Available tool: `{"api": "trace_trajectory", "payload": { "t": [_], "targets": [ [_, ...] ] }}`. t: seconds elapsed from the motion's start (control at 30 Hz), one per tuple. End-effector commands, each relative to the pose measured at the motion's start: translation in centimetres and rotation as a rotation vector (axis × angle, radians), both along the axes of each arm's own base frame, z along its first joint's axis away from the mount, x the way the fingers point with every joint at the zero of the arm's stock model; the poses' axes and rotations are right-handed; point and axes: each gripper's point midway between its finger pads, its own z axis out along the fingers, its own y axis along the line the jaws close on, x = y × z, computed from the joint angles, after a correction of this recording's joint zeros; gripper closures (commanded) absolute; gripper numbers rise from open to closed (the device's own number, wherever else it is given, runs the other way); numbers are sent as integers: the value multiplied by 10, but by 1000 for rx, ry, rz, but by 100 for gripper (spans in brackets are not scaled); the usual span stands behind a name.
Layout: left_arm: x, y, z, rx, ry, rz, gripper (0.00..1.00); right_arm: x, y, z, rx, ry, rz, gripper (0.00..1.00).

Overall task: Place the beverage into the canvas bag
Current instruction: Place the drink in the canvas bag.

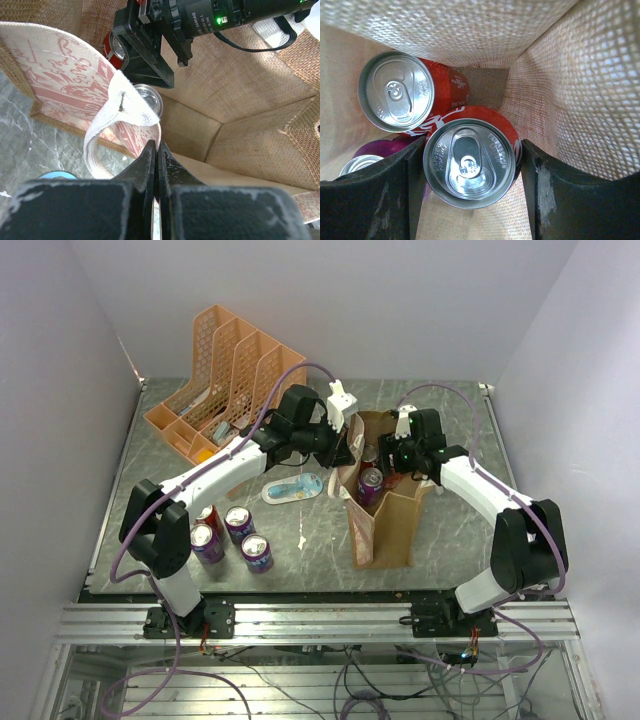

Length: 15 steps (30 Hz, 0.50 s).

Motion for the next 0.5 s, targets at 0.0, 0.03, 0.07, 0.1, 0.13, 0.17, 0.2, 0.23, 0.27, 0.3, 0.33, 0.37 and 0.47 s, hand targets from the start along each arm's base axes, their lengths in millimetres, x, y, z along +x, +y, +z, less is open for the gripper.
{"api": "trace_trajectory", "payload": {
  "t": [0.0, 0.03, 0.07, 0.1, 0.13, 0.17, 0.2, 0.23, 0.27, 0.3, 0.33, 0.37, 0.47],
  "targets": [
    [2, 0, -13, 40, 7, -7, 93, 6, -11, -16, -64, -12, -18, 73],
    [2, 0, -13, 41, 8, -8, 93, 5, -10, -17, -63, -9, -14, 72],
    [1, 0, -14, 42, 9, -8, 93, 4, -10, -17, -64, -8, -11, 71],
    [2, 1, -14, 42, 9, -6, 93, -3, -12, -27, -73, 17, -8, 70],
    [1, 1, -14, 41, 8, -7, 93, -7, -13, -31, -79, 26, -5, 69],
    [1, 1, -14, 41, 8, -8, 93, -9, -14, -33, -84, 31, 1, 68],
    [2, 1, -14, 41, 6, -6, 93, -12, -15, -36, -89, 40, 4, 67],
    [2, 1, -13, 41, 5, -8, 93, -13, -16, -36, -92, 40, 8, 66],
    [2, 1, -12, 41, 2, -8, 93, -16, -16, -37, -95, 43, 13, 65],
    [2, 0, -12, 41, 1, -11, 93, -18, -16, -38, -100, 47, 19, 63],
    [3, 0, -11, 41, -4, -11, 93, -19, -17, -40, -104, 50, 20, 61],
    [3, 0, -10, 41, -5, -11, 93, -20, -17, -41, -107, 53, 21, 58],
    [4, -1, -9, 38, -8, -12, 93, -17, -18, -38, -117, 37, 17, 53]
  ]
}}
